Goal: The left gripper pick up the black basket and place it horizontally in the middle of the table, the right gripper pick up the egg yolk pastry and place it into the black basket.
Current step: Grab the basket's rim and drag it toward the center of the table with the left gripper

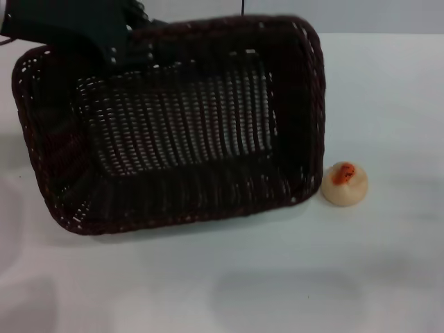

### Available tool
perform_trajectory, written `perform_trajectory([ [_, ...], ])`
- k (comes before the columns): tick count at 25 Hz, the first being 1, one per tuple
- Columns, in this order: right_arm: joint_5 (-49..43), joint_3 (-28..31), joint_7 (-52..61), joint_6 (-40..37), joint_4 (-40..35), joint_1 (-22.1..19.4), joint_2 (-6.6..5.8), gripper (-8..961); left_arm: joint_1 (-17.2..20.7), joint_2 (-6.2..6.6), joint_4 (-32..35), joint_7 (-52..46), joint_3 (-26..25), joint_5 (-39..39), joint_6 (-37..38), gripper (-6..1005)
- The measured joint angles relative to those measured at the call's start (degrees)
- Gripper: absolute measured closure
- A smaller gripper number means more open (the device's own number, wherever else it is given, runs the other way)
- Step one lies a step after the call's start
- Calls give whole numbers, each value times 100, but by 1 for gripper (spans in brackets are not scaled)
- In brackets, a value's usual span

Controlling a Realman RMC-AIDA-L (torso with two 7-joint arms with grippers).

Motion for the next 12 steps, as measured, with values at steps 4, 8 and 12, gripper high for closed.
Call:
perform_trajectory([
  [4,20,-56,0,-82,1,-60,5,269,-144,-22,163,252,26,-10,-277,779],
  [8,76,-111,0,-110,1,-86,5,269,-276,-56,400,500,35,-21,-483,776],
  [12,85,-132,0,-140,0,-96,5,269,-390,-97,666,662,41,-27,-503,773],
])
